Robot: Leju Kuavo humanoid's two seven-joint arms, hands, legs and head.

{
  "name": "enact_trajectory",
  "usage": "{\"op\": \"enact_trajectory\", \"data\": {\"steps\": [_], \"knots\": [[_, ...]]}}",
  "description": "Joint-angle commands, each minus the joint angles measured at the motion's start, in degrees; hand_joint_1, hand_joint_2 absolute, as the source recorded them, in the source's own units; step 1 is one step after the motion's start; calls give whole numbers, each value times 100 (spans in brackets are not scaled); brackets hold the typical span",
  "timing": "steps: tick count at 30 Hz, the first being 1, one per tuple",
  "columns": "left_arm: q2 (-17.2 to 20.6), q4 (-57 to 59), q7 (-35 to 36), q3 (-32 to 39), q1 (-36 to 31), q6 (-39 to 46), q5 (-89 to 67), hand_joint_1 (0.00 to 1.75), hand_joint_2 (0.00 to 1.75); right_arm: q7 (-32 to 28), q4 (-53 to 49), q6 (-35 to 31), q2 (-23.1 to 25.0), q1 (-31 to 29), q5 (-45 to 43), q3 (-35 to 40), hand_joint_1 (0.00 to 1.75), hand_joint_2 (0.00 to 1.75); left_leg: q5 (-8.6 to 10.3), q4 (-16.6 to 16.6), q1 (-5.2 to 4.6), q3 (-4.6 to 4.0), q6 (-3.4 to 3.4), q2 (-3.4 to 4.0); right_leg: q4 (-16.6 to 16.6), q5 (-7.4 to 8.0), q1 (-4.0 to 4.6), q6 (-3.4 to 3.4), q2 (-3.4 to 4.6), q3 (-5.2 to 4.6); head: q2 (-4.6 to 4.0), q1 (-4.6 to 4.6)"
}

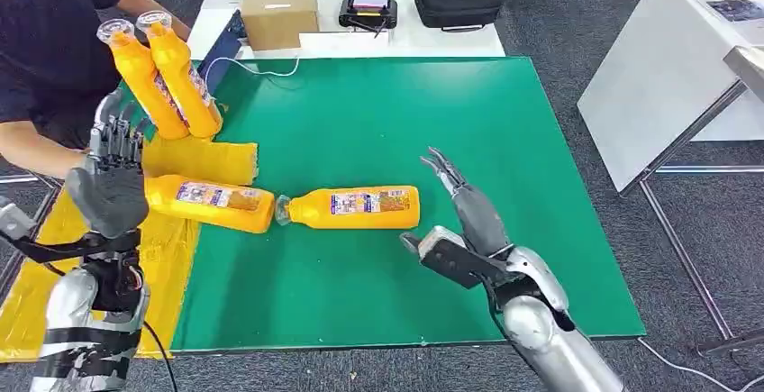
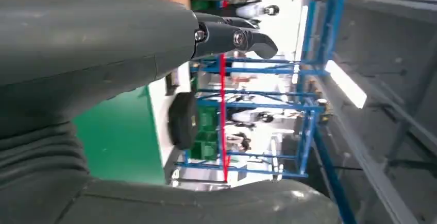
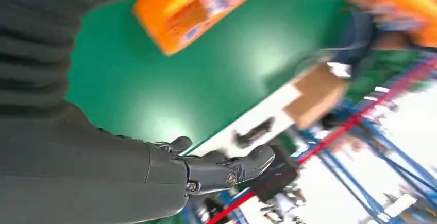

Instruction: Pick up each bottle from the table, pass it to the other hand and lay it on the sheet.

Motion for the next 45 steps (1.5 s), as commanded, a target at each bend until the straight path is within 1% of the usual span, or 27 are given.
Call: {"op": "enact_trajectory", "data": {"steps": [1,2,3,5,8,9,11,14,15,18,21,23,24,25,28,29,30,31,32,34,35,36,37,40,42,44,45], "knots": [[44,-121,31,44,-251,-139,-185,0,0,307,2782,547,307,-2208,137,441,0,175,-1,5,2,17,1,34,3,11,-2,-2,55,5,0,2],[48,-122,30,44,-247,-138,-185,0,0,297,2780,532,309,-2191,141,448,0,175,4,2,0,13,4,15,0,8,-2,0,32,9,0,7],[57,-129,28,44,-240,-139,-185,0,0,292,2754,520,298,-2162,144,460,0,175,1,3,3,22,0,22,-1,8,-1,-3,46,14,0,0],[71,-144,23,48,-223,-141,-181,0,0,292,2656,501,252,-2102,144,484,0,175,9,0,4,24,0,4,-3,18,-1,-13,29,16,0,2],[73,-150,21,50,-217,-144,-178,0,0,298,2607,488,231,-2072,138,494,0,175,13,0,1,13,1,4,-1,18,-1,-8,18,5,0,2],[73,-150,21,50,-217,-144,-178,0,0,298,2607,488,231,-2072,138,494,0,175,2,5,4,29,-2,3,0,9,1,-13,29,22,0,0],[73,-150,21,50,-217,-144,-178,0,0,298,2607,488,231,-2072,138,494,0,175,0,10,5,28,-1,4,4,8,1,-11,31,22,0,2],[70,-138,21,46,-231,-148,-176,0,0,329,2639,532,231,-2108,157,530,0,175,11,4,2,12,2,3,1,17,-1,-7,19,7,0,4],[41,-69,27,-10,-305,-166,-203,0,0,393,2814,646,319,-2254,192,635,0,175,12,4,1,11,2,2,1,17,-1,-8,18,5,0,2],[-24,263,37,-210,-591,-147,-306,0,0,416,3852,793,918,-2863,274,1043,0,175,9,9,1,12,-1,15,8,18,-3,-11,35,1,0,4],[-24,263,37,-210,-591,-147,-306,0,0,416,3852,793,918,-2863,274,1043,0,175,9,9,1,12,-1,15,8,18,-3,-11,35,1,0,4],[-28,362,34,-291,-660,-156,-299,0,0,390,4239,787,1170,-3042,272,1187,0,175,6,12,2,17,-2,17,11,15,-2,-13,43,6,0,2],[6,503,-10,-447,-759,-186,-271,0,0,417,5360,977,1645,-3283,346,1931,0,175,12,5,1,12,-2,27,6,25,-1,-12,47,-4,0,4],[19,495,-11,-436,-747,-183,-268,0,0,380,5375,1030,1611,-3248,314,1949,0,175,8,6,4,27,-8,31,9,23,0,-21,64,5,0,2],[62,492,-13,-382,-704,-171,-251,0,0,275,5264,1140,1387,-3113,155,1977,0,175,26,-5,14,23,-14,-5,0,17,7,-11,13,9,0,2],[64,494,-13,-377,-701,-172,-251,0,0,268,5257,1142,1370,-3108,149,1977,0,175,15,0,19,39,-16,-15,1,5,9,-15,18,31,0,0],[60,493,-19,-324,-667,-150,-222,0,0,295,5166,1247,1234,-3065,165,2058,0,175,27,-2,13,14,-12,-6,4,18,5,-9,10,2,0,4],[68,508,-20,-295,-654,-148,-216,0,0,353,5101,1362,1126,-3032,212,2164,0,175,23,1,14,18,-12,-10,4,14,6,-9,11,9,0,2],[69,527,-20,-271,-648,-148,-212,0,0,400,5092,1390,1041,-3011,308,2271,0,175,15,3,14,31,-13,-13,4,6,4,-10,19,23,0,2],[56,568,-20,-244,-663,-152,-217,0,0,453,5173,1375,946,-2982,448,2423,0,175,22,0,15,19,-12,-14,-2,13,6,-9,12,17,0,4],[31,594,-23,-240,-673,-160,-202,0,0,501,5280,1427,910,-3007,527,2525,0,175,16,0,14,31,-13,-15,-1,8,5,-12,20,29,2,2],[7,637,-21,-233,-687,-169,-181,0,0,569,5378,1436,860,-3038,636,2623,0,175,27,-3,6,10,-11,-12,-1,17,0,-9,7,4,0,2],[-20,667,-24,-241,-680,-172,-175,0,0,596,5462,1397,821,-3036,712,2663,0,175,21,-2,7,25,-13,-23,-2,10,0,-13,7,24,0,4],[-81,732,-30,-259,-660,-170,-165,0,0,684,5671,1379,749,-3028,880,2759,0,175,27,-2,2,6,-11,-14,0,18,-2,-10,5,0,0,2],[-140,757,10,-306,-714,-152,-159,0,0,730,5817,1365,731,-3020,1054,2844,0,175,19,1,5,24,-15,-18,0,10,-2,-15,15,20,0,4],[-124,796,-11,-284,-647,-138,-149,0,0,813,5882,1242,590,-2981,1229,2889,0,175,22,0,4,19,-13,-25,-1,11,-2,-11,2,17,0,2],[-134,722,3,-307,-726,-135,-146,0,0,863,5847,1189,625,-3010,1372,2960,0,175,27,-2,3,8,-11,-22,-3,16,-1,-8,-2,5,0,2]]}}
